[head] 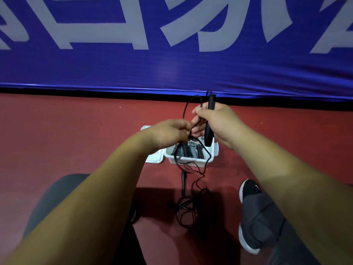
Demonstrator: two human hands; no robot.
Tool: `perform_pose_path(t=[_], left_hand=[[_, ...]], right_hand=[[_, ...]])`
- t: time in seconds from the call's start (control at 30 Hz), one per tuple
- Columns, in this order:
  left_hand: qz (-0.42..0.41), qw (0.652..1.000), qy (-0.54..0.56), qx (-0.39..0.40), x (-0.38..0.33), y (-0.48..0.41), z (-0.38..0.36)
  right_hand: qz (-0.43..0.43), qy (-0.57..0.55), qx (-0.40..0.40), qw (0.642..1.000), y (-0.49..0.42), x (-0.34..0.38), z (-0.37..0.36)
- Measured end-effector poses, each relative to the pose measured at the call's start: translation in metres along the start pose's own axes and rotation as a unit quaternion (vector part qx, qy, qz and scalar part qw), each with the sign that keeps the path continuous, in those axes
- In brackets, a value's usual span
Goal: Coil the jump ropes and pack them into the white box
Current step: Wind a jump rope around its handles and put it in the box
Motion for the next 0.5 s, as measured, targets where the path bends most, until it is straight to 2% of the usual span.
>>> perform_pose_path(t=[0.3,0.37,0.5], left_hand=[[0.018,0.999,-0.02,0.016,0.004,0.002,-0.007],[0.013,1.0,0.006,-0.003,0.001,0.001,-0.008],[0.013,0.996,0.063,-0.059,0.0,0.0,0.0]], right_hand=[[-0.012,-0.137,-0.125,0.983,-0.009,0.001,0.033],[-0.033,-0.133,-0.115,0.984,-0.013,-0.005,0.032],[-0.105,0.027,-0.018,0.994,-0.009,-0.022,0.016]])
Point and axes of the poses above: each hand's wrist, its own y-axis away from the middle knuckle, its own z-axis out of the back of the hand, x = y × z, the point moved 6 cm from there along -y, towards the middle knuckle, and after that the axes turned 14 degrees about y, right-handed, at the moved point
